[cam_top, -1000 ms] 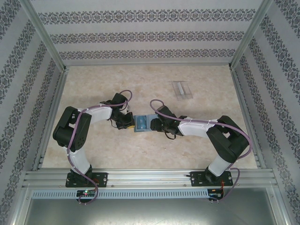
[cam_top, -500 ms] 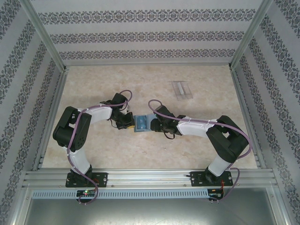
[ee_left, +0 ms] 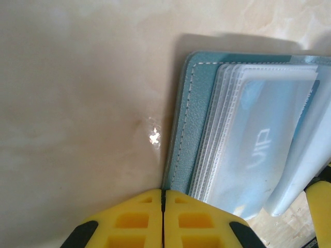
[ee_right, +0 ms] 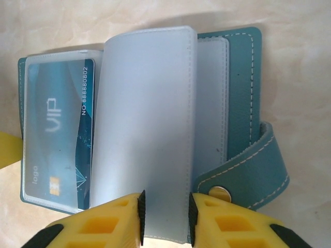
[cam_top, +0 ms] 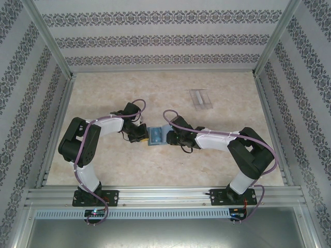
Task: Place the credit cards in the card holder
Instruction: Flip over the card slot in the card holder.
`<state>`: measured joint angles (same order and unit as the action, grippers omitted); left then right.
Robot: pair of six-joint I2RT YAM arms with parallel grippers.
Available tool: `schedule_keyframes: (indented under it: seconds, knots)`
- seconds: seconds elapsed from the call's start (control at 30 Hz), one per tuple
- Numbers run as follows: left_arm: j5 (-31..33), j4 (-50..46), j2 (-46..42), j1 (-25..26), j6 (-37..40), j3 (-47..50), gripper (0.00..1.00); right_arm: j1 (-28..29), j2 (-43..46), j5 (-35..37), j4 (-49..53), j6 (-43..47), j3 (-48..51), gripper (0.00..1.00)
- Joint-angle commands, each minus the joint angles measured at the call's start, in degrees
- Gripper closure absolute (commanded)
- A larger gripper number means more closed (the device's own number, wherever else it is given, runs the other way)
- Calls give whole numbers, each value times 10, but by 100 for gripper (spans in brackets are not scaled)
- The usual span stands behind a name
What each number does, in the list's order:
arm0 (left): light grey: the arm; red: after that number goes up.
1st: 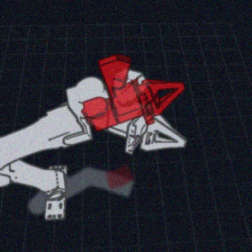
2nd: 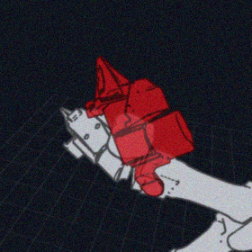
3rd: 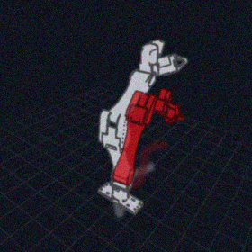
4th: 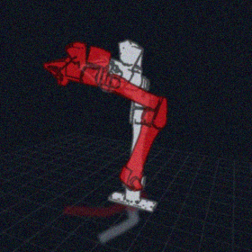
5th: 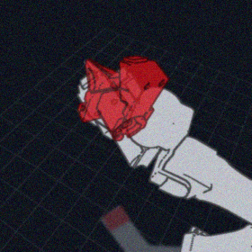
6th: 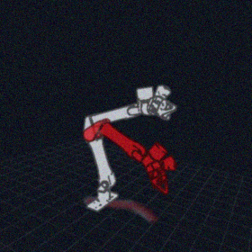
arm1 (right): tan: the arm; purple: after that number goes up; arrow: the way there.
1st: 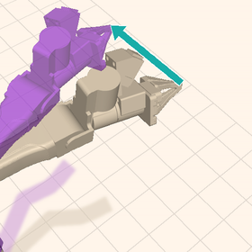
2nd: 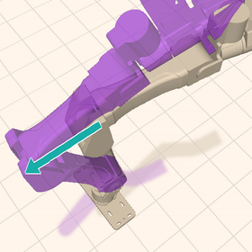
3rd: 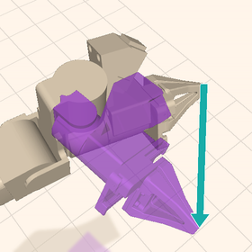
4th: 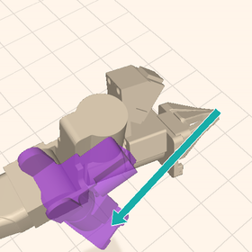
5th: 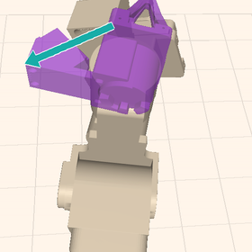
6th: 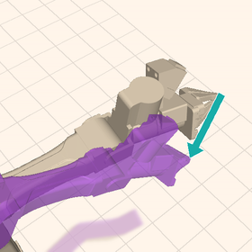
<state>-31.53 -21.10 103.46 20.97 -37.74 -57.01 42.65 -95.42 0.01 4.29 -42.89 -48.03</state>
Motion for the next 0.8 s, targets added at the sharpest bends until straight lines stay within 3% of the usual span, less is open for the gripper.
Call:
schedule_keyframes:
  seconds: [0.0,0.43,0.77]
  knots:
    - [-4,-5,27,5,11,6,91,6,9,4,-5,13,-16,73]
    - [-4,-6,27,5,12,5,91,4,19,0,-16,11,-17,79]
    - [-7,-2,29,5,12,7,91,-1,32,-12,-43,6,-3,70]
